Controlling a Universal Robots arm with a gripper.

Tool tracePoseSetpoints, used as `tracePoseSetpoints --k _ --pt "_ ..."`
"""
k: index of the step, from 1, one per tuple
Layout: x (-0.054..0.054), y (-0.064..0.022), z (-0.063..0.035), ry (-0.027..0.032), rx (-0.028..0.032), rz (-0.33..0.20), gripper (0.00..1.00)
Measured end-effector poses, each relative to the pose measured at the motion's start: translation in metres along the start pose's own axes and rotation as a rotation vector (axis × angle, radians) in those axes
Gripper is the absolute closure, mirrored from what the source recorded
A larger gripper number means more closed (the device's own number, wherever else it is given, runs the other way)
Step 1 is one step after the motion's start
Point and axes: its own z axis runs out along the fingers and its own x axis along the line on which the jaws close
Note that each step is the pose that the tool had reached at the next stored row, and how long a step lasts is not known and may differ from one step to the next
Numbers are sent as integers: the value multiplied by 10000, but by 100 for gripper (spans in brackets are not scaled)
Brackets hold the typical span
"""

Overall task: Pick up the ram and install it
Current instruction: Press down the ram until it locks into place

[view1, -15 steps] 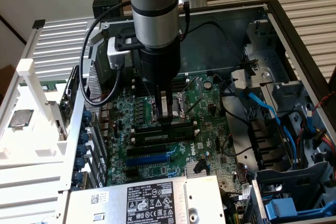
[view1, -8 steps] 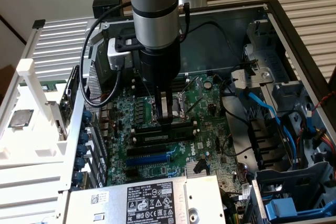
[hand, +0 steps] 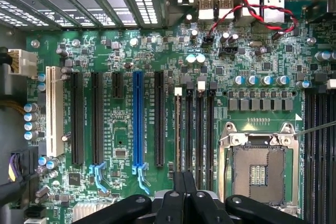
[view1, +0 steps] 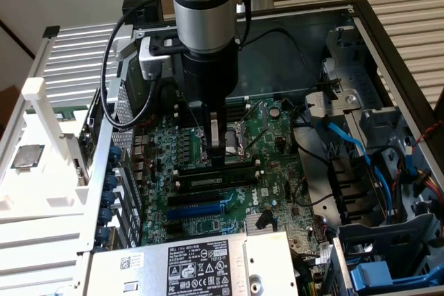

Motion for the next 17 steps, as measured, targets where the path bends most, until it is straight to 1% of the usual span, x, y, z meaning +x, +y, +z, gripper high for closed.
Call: tracePoseSetpoints --k 1,2,3,5,6,7,17 --pt "0 0 -1 3 -8 150 90" --pt "1 0 -3 8 -21 446 90" --pt "1 0 -5 13 -52 1168 90" --pt "0 0 -6 15 -64 1458 90" --pt "0 0 -7 16 -74 1716 90" --pt "0 0 -8 18 -80 1858 90" --pt "1 0 -10 42 -132 3108 90"
